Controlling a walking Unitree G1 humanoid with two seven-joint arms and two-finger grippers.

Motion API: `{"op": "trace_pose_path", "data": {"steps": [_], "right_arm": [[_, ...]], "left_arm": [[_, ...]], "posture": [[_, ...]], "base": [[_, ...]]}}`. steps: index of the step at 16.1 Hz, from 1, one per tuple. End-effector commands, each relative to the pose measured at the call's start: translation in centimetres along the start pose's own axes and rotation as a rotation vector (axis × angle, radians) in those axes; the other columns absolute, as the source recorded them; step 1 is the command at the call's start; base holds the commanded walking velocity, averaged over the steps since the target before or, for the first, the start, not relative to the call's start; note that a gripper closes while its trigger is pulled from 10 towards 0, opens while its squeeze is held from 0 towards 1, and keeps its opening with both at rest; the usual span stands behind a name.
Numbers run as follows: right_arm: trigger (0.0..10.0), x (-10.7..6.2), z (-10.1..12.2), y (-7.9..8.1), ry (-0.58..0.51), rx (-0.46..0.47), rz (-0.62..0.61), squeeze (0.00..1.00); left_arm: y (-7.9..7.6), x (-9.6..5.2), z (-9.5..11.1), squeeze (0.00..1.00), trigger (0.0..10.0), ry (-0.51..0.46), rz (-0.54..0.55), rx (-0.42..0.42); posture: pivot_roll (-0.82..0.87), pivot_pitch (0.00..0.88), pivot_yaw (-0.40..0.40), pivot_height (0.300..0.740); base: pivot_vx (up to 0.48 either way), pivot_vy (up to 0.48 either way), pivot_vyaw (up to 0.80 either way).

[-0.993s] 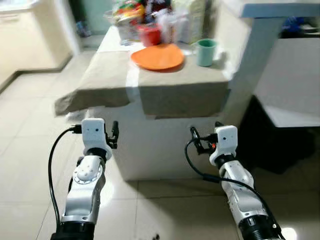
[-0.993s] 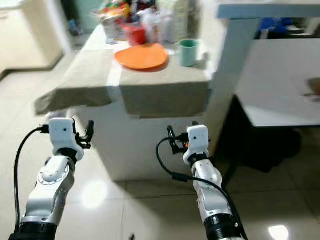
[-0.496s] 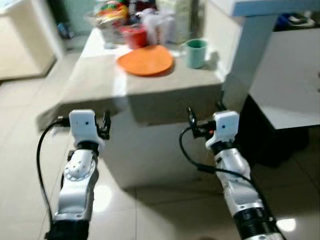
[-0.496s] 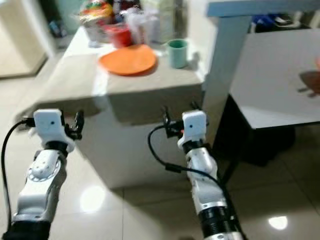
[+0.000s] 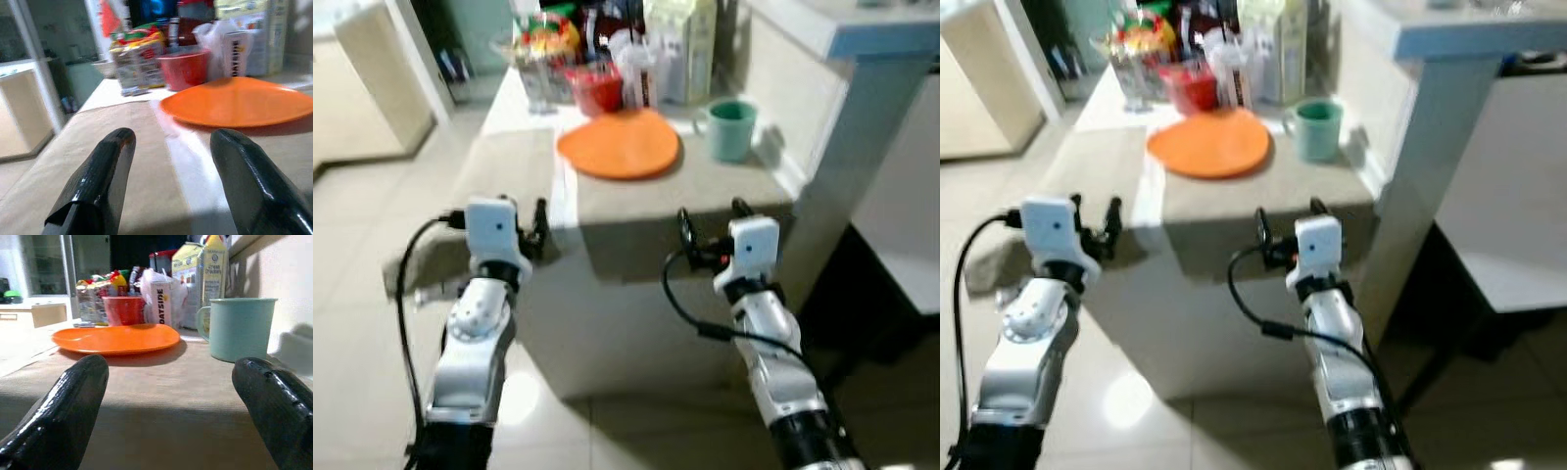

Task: Setting the table

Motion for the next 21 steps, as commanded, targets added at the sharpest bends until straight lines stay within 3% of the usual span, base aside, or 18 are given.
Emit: {"op": "trace_pose_path", "data": {"steps": [1, 5, 7, 10, 11, 12, 15, 19, 21], "right_arm": [[10.0, 0.0, -0.1, -0.6, 0.008, -0.010, -0.011, 0.00], [10.0, 0.0, -0.1, -0.4, 0.008, -0.005, -0.003, 0.00], [10.0, -0.1, -0.1, -0.2, 0.009, -0.003, -0.002, 0.00], [10.0, -0.3, -0.2, 0.1, 0.013, 0.001, 0.008, 0.00], [10.0, -0.3, -0.2, 0.2, 0.013, 0.001, 0.010, 0.00], [10.0, -0.3, -0.3, 0.3, 0.014, 0.003, 0.009, 0.00], [10.0, -0.2, -0.2, 0.3, 0.011, 0.012, -0.005, 0.00], [10.0, -0.4, 0.2, 0.2, 0.003, 0.021, -0.010, 0.00], [10.0, -0.4, 0.9, -0.2, -0.010, 0.029, -0.022, 0.00]], "left_arm": [[-1.0, 0.3, 0.6, 0.00, 10.0, -0.015, -0.049, 0.028], [-1.4, 0.6, 0.7, 0.00, 10.0, -0.005, -0.081, 0.048], [-1.0, 1.0, 1.1, 0.00, 10.0, -0.003, -0.106, 0.099], [1.0, 2.7, 2.8, 0.00, 10.0, -0.002, -0.187, 0.293], [1.2, 2.9, 3.0, 0.00, 10.0, 0.002, -0.199, 0.316], [1.5, 3.5, 3.5, 0.00, 10.0, -0.005, -0.224, 0.393], [0.7, 4.2, 3.1, 0.00, 10.0, 0.002, -0.317, 0.551], [-0.9, 5.6, 0.7, 0.00, 10.0, 0.091, -0.515, 0.764], [-1.3, 6.0, 0.4, 0.00, 10.0, 0.098, -0.549, 0.812]], "posture": [[-0.16, 0.000, 0.101, 0.740], [-0.16, 0.000, 0.110, 0.740], [-0.16, 0.000, 0.110, 0.740], [-0.15, 0.000, 0.119, 0.740], [-0.15, 0.000, 0.119, 0.740], [-0.15, 0.000, 0.131, 0.740], [-0.16, 0.000, 0.139, 0.740], [-0.16, 0.000, 0.145, 0.740], [-0.17, 0.000, 0.147, 0.740]], "base": [[0.461, 0.000, 0.00], [0.407, 0.000, 0.00], [0.000, 0.000, 0.00], [0.000, 0.000, 0.00], [0.000, 0.000, 0.00], [0.000, 0.000, 0.00], [0.000, 0.000, 0.00], [0.000, 0.000, 0.00], [0.000, 0.000, 0.00]]}}
Point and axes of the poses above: a point about 5 cm out from each wrist's last joint towards the gripper, its own x axis pointing out of the wrist towards the gripper, its own z axis along the axis of the wrist's last joint, y = z × x, the point moved 6 cm from there along x, pointing out of the wrist towards the gripper, and after that the axes turned 5 degrees about -x, right-handed, at the moved point
